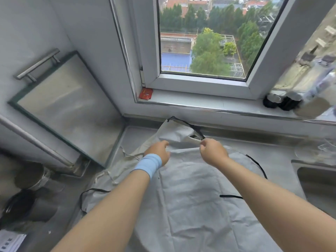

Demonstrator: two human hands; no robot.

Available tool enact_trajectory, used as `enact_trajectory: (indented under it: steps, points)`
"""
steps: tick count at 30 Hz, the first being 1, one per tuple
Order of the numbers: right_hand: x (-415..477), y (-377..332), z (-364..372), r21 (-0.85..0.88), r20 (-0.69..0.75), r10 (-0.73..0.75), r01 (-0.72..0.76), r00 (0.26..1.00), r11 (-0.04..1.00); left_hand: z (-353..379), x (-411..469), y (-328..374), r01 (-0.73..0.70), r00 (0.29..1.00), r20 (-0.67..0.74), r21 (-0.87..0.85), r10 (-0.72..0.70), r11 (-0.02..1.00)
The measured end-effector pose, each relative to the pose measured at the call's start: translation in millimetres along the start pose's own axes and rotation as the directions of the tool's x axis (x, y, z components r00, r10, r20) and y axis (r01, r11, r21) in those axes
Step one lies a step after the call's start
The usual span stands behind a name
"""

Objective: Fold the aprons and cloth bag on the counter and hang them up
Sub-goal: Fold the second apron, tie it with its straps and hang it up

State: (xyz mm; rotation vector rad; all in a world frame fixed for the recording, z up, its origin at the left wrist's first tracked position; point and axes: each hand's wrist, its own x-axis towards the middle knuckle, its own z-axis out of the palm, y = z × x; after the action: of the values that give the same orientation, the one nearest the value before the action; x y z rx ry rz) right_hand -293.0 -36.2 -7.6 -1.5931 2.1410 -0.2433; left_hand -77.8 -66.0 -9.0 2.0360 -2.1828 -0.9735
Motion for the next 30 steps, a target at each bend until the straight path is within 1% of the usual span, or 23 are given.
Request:
enact_trajectory:
  steps: [2, 4, 6, 8, 10, 12, 13, 15, 16, 17, 18, 20, 22, 23, 25, 26, 28, 30]
  points:
    - [40.7, -8.3, -8.4, 0.053, -0.014, -0.004, 0.005, 1.000, 0.999, -14.2, 35.1, 7.7, 0.041, 0.992, -0.115, -0.070, -0.049, 0.997]
    - [76.6, -15.4, -10.4, 0.050, 0.019, -0.018, 0.017, 1.000, 0.999, -27.0, 67.1, 14.4, 0.053, 0.982, -0.175, -0.119, -0.073, 0.992]
    - [104.0, -21.1, -6.0, 0.041, 0.129, -0.047, 0.042, 0.991, 0.998, -36.4, 93.9, 22.2, 0.067, 0.983, -0.161, -0.125, -0.087, 0.990]
    - [121.4, -25.2, 4.7, 0.087, 0.291, -0.047, 0.022, 0.955, 0.996, -39.3, 115.5, 27.4, 0.088, 0.987, -0.122, -0.116, -0.102, 0.989]
    - [130.4, -26.3, 14.2, 0.109, 0.342, -0.055, 0.019, 0.938, 0.994, -36.4, 129.4, 28.9, 0.132, 0.989, -0.051, -0.108, -0.138, 0.985]
    - [133.9, -25.8, 20.7, 0.154, 0.300, -0.099, 0.055, 0.949, 0.987, -31.1, 135.9, 26.5, 0.158, 0.987, -0.027, -0.078, -0.160, 0.984]
    - [134.0, -25.1, 19.5, 0.157, 0.275, -0.125, 0.083, 0.953, 0.984, -29.8, 138.3, 25.9, 0.149, 0.986, -0.066, -0.055, -0.152, 0.987]
    - [133.6, -27.3, 6.1, 0.120, 0.192, -0.173, 0.151, 0.966, 0.981, -33.0, 138.9, 25.4, 0.108, 0.970, -0.212, -0.057, -0.118, 0.992]
    - [133.9, -29.2, -2.9, 0.081, 0.124, -0.187, 0.178, 0.975, 0.981, -37.3, 137.9, 25.9, 0.080, 0.953, -0.283, -0.105, -0.107, 0.991]
    - [134.3, -29.9, -10.2, 0.054, 0.019, -0.234, 0.233, 0.972, 0.971, -43.5, 136.0, 26.5, 0.042, 0.936, -0.339, -0.177, -0.101, 0.983]
    - [136.0, -32.4, -18.4, 0.027, -0.097, -0.283, 0.287, 0.954, 0.958, -50.8, 134.2, 27.4, -0.005, 0.918, -0.386, -0.250, -0.095, 0.968]
    - [141.4, -40.2, -30.4, 0.009, -0.315, -0.380, 0.403, 0.870, 0.915, -66.4, 129.9, 32.4, -0.101, 0.882, -0.465, -0.338, -0.073, 0.936]
    - [146.2, -52.7, -41.4, 0.019, -0.439, -0.433, 0.490, 0.787, 0.872, -77.9, 128.4, 36.7, -0.190, 0.842, -0.538, -0.372, -0.045, 0.909]
    - [148.1, -58.3, -45.4, 0.020, -0.452, -0.435, 0.496, 0.779, 0.868, -80.9, 125.7, 38.9, -0.225, 0.829, -0.558, -0.396, -0.038, 0.890]
    - [145.6, -65.0, -46.4, -0.032, -0.394, -0.413, 0.437, 0.821, 0.899, -78.1, 117.2, 38.7, -0.259, 0.837, -0.546, -0.459, -0.041, 0.850]
    - [138.7, -65.8, -41.3, -0.063, -0.367, -0.412, 0.420, 0.834, 0.905, -72.4, 110.5, 34.3, -0.253, 0.848, -0.529, -0.452, -0.029, 0.855]
    - [116.5, -61.2, -22.3, -0.127, -0.310, -0.451, 0.433, 0.837, 0.892, -50.3, 95.1, 21.2, -0.215, 0.882, -0.471, -0.349, 0.028, 0.912]
    - [83.7, -54.7, 4.1, -0.184, -0.274, -0.510, 0.477, 0.815, 0.860, -23.2, 70.3, 3.5, -0.139, 0.935, -0.346, -0.172, 0.072, 0.975]
